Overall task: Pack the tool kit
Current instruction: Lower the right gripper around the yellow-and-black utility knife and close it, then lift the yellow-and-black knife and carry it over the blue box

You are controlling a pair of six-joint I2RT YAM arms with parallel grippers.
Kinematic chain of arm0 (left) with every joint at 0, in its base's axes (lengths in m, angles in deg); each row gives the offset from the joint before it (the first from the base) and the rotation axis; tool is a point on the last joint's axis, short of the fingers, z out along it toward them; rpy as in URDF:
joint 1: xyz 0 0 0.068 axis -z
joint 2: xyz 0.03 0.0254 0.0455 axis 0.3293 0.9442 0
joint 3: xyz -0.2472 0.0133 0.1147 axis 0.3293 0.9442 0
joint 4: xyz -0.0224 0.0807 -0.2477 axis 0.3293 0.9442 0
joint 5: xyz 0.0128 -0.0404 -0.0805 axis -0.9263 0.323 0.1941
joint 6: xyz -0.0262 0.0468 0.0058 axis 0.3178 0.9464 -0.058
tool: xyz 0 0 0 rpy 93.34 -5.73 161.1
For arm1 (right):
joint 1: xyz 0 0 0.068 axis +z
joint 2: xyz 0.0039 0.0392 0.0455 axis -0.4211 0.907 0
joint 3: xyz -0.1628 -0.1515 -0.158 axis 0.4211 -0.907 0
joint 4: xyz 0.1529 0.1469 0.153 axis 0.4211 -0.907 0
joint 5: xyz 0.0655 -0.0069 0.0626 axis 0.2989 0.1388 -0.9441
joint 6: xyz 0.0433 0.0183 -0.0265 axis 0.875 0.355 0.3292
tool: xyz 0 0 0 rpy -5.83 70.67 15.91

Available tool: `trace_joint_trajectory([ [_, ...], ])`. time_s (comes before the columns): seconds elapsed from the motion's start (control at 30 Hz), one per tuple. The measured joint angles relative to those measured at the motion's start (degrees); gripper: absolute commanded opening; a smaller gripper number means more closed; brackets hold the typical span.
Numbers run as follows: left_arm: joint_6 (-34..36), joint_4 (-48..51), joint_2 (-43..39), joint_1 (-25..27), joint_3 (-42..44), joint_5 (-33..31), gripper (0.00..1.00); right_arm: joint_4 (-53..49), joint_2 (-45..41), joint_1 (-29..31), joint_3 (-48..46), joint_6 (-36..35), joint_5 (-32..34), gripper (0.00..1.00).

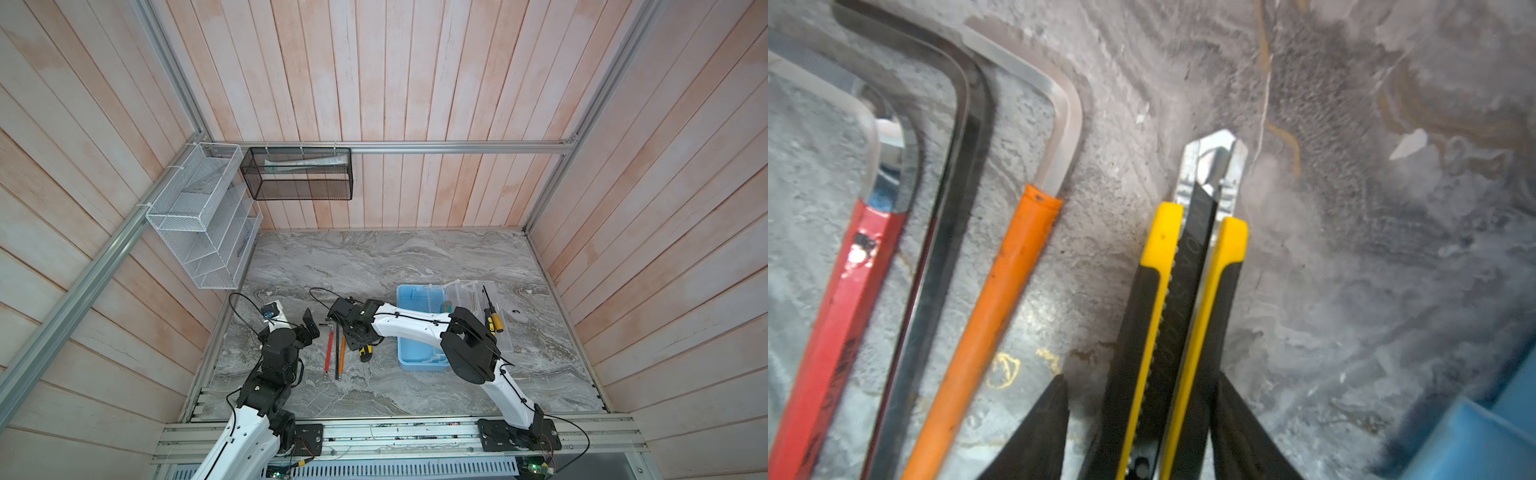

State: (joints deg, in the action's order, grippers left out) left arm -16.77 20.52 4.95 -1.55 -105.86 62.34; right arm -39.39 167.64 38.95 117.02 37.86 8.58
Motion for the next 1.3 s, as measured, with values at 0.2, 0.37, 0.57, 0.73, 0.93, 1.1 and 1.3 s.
trace_joint_trajectory([
  [0.2, 0.02, 0.00, 0.00, 0.00, 0.00, 0.00, 1.00, 1.44, -0.26, 0.20, -0.63, -0.15, -0.20, 0.36],
  [0.37, 0.02, -0.02, 0.00, 0.00, 0.00, 0.00, 1.00, 1.53, -0.57, 0.22, -0.87, -0.22, 0.33, 0.29],
  [0.57, 0.02, -0.11, 0.00, 0.00, 0.00, 0.00, 1.00, 1.64, -2.45, 0.20, -3.80, -0.24, 1.51, 0.16],
  [0.73, 0.02, -0.20, 0.00, 0.00, 0.00, 0.00, 1.00, 1.79, -4.37, 0.20, -5.70, -0.24, 1.86, 0.10],
  [0.93, 0.04, -0.20, 0.00, 0.00, 0.00, 0.00, 1.00, 2.93, -9.66, 0.13, -8.90, -0.22, 2.03, 0.05],
  [1.1, 0.04, -0.20, 0.00, 0.00, 0.00, 0.00, 1.00, 3.61, -13.75, 0.04, -9.27, -0.22, 2.27, 0.03],
  [1.3, 0.04, -0.20, 0.00, 0.00, 0.00, 0.00, 1.00, 3.61, -18.93, -0.79, -11.10, -0.20, 3.15, 0.00],
])
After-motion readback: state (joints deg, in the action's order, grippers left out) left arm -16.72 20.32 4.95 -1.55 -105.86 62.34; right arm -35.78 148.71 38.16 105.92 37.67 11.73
